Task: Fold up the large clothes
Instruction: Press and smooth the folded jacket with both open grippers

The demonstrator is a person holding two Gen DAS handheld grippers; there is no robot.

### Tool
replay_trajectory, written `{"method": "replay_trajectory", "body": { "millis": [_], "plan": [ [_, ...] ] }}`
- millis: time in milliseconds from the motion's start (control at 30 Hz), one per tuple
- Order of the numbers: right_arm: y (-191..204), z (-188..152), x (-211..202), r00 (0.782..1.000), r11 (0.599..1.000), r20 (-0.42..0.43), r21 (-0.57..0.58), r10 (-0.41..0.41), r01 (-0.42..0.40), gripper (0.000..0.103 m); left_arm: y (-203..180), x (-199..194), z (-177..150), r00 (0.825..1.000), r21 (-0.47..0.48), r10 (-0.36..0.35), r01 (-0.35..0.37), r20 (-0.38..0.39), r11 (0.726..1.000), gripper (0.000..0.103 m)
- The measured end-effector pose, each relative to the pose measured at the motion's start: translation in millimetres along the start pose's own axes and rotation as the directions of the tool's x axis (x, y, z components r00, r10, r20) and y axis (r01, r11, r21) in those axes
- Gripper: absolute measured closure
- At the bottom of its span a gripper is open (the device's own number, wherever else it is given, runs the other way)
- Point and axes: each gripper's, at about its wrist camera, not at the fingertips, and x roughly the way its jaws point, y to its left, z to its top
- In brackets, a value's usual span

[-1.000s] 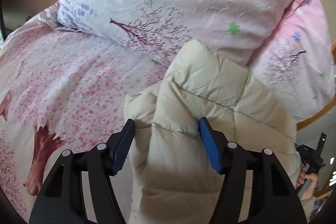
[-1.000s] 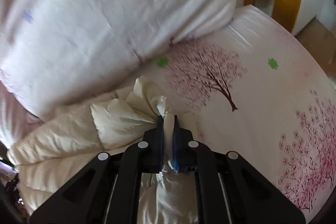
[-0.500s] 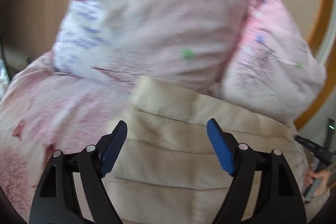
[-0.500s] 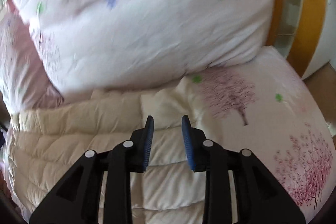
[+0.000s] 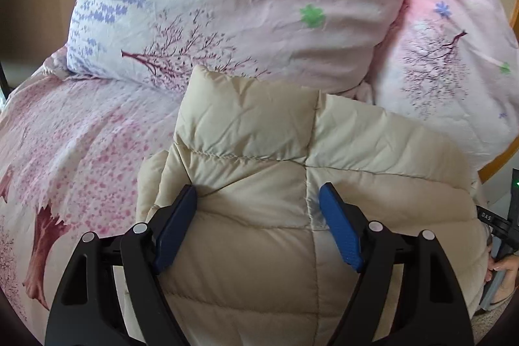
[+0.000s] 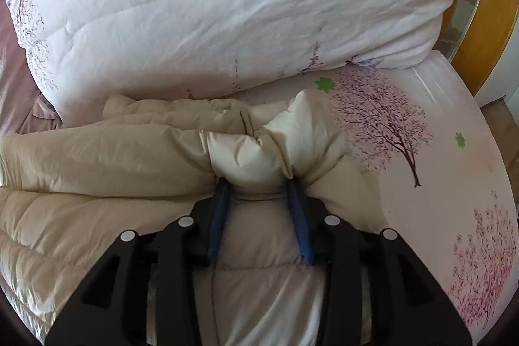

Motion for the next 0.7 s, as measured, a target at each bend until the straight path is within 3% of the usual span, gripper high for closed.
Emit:
{"method": "replay_trajectory", "body": {
  "millis": [100,200,300,400,533,700],
  "plan": [
    [-3,-8,-15,0.999,0.999,0.035,0.008,0.031,-0.031,0.065,0,-4,-1,1.000,-0.004,-0.012,0.011,-0.007,1.000,0.024],
    [-15,-32,-56,0.988,0.993,0.109,-0.003,0.114,-0.114,0.065,3,-23,-7,0.998,0.009,-0.065,0.065,0.006,0.998,0.023],
    [-26,-51,-78,0.980,0.988,0.126,0.002,0.154,-0.156,0.065,4,-42,-17,0.997,0.048,-0.075,0.074,0.024,0.996,0.017],
    [-33,-66,-83,0.980,0.986,0.105,0.004,0.167,-0.168,0.065,5,-45,-26,0.998,0.065,-0.070,0.069,0.008,0.995,0.015],
    [-32,-74,-58,0.989,0.988,0.020,0.030,0.150,-0.150,0.065,7,-34,-32,0.998,0.068,-0.054,0.056,-0.030,0.996,0.015],
    [-38,-69,-47,0.983,0.979,-0.001,0.088,0.186,-0.185,0.065,11,-24,-31,0.997,0.052,-0.057,0.060,-0.056,0.997,0.013]
  ]
}}
